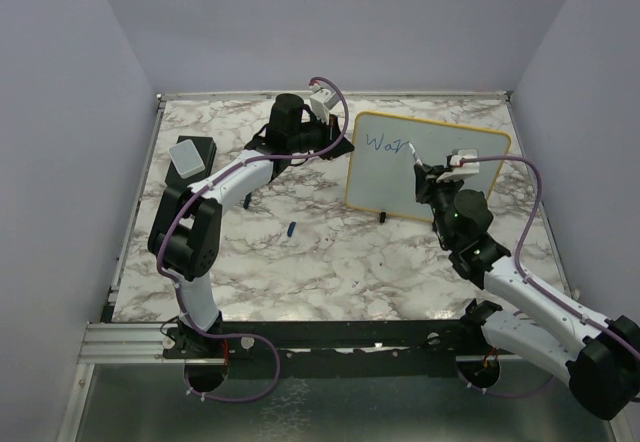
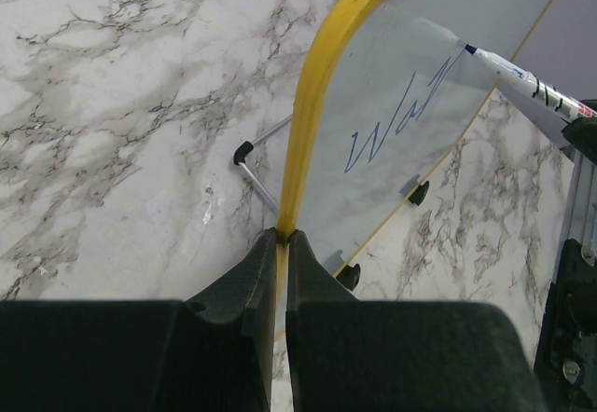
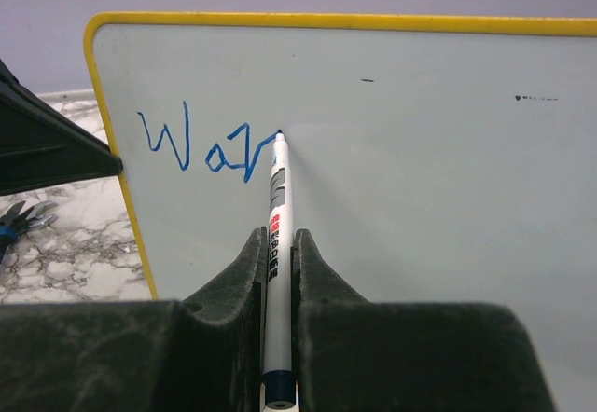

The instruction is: Write a sentence on the whiteboard

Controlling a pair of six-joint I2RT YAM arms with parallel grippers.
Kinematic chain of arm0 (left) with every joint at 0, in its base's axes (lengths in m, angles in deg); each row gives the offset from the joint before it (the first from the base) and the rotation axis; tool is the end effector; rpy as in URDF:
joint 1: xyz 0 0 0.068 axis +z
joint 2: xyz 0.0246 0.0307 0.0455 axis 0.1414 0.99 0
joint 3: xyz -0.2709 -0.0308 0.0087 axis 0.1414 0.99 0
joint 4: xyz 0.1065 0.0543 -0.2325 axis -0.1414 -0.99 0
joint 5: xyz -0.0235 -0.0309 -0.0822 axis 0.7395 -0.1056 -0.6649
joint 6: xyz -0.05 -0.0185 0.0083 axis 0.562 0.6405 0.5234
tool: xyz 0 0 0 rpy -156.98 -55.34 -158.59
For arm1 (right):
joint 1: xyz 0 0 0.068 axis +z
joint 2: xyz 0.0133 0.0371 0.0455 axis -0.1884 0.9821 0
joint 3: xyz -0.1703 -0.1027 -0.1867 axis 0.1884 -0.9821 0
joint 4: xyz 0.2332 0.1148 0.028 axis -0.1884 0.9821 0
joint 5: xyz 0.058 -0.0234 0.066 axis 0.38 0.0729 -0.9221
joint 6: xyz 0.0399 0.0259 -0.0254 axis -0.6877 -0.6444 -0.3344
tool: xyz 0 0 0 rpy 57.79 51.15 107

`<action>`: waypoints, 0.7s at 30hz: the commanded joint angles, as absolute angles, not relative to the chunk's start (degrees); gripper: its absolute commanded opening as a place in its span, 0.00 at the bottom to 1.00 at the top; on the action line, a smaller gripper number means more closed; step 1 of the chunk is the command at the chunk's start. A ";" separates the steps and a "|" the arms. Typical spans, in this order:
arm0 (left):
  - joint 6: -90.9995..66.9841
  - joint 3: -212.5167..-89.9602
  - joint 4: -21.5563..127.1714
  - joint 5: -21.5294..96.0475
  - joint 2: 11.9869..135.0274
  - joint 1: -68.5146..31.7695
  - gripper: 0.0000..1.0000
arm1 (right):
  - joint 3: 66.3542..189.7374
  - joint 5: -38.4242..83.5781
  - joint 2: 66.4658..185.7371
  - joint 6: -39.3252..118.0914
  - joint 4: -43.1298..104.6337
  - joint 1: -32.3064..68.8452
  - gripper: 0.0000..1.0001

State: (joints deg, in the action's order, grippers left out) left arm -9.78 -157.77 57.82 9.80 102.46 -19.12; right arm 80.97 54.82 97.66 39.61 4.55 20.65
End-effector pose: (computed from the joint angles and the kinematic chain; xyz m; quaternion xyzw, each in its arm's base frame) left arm 0.3726 -0.2153 0.2846 0.2683 0.7464 -0.4280 0.4332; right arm 0.1905 0.0994 0.2810 0.0020 0.6985 0.0879 0.7102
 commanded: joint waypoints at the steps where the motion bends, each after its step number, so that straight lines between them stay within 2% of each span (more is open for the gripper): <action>1: -10.45 -158.79 57.20 8.08 100.02 -19.51 0.06 | 80.23 52.24 95.10 41.06 4.56 20.43 0.01; 7: -10.44 -158.79 57.16 8.17 99.92 -19.60 0.06 | 78.03 48.70 90.30 41.01 4.84 20.43 0.01; 21: -10.56 -158.70 57.17 8.26 99.73 -19.55 0.06 | 78.30 53.53 93.54 38.61 7.39 20.42 0.01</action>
State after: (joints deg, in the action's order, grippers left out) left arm -9.78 -157.77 57.60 9.73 102.35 -19.12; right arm 78.94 51.43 93.05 39.41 6.69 20.63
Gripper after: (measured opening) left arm 0.068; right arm 0.100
